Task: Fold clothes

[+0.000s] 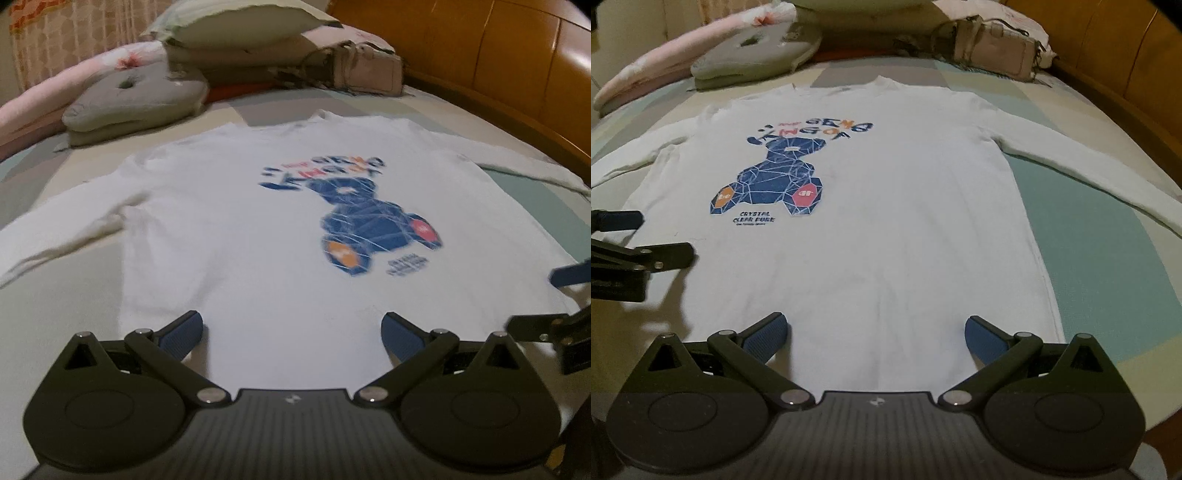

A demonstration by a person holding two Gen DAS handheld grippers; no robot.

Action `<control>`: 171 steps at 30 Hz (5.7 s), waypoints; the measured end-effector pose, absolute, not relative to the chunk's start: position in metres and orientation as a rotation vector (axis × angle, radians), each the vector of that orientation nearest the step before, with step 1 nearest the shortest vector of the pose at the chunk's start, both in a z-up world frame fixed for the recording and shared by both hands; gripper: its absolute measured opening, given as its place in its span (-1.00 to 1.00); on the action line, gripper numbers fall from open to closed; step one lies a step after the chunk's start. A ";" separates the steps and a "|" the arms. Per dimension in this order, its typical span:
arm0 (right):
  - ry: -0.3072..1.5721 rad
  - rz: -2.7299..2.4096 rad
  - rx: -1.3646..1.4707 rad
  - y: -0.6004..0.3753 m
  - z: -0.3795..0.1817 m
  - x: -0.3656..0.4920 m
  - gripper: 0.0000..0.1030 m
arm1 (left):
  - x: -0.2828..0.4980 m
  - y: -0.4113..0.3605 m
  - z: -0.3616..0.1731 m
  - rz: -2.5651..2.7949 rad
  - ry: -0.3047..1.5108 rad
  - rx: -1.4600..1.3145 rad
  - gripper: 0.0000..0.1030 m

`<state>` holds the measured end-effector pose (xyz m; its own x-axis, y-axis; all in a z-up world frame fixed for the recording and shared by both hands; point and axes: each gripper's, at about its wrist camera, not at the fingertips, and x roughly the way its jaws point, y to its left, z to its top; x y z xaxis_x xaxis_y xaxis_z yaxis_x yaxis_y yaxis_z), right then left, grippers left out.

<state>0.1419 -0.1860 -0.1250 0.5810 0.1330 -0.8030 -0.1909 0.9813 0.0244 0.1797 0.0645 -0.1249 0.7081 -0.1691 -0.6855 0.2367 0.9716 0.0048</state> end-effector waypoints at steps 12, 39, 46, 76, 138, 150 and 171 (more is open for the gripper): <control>0.847 0.496 -0.234 -0.075 -0.092 0.149 1.00 | 0.187 0.177 -0.098 -0.171 0.632 -0.301 0.98; 0.933 0.687 -0.343 -0.028 -0.107 0.150 1.00 | 0.194 0.188 -0.101 -0.150 0.627 -0.342 0.98; 0.884 0.776 -0.382 -0.022 -0.114 0.097 1.00 | 0.195 0.165 -0.105 -0.193 0.657 -0.264 0.98; 0.920 0.430 -0.245 -0.103 -0.128 0.111 1.00 | 0.178 0.065 -0.114 -0.379 0.663 0.011 0.98; 0.889 0.197 -0.049 -0.201 -0.131 0.137 1.00 | 0.227 0.084 -0.119 -0.253 0.721 -0.054 0.98; 0.919 0.216 -0.022 -0.200 -0.114 0.146 1.00 | 0.222 0.086 -0.117 -0.215 0.693 -0.007 0.98; 0.848 0.244 0.060 -0.176 -0.087 0.183 1.00 | 0.225 0.100 -0.123 -0.158 0.708 -0.039 0.98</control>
<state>0.1829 -0.1765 -0.0871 0.6356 0.2370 -0.7347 -0.1897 0.9705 0.1490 0.2249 0.1001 -0.1228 0.7482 -0.1575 -0.6445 0.1310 0.9874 -0.0892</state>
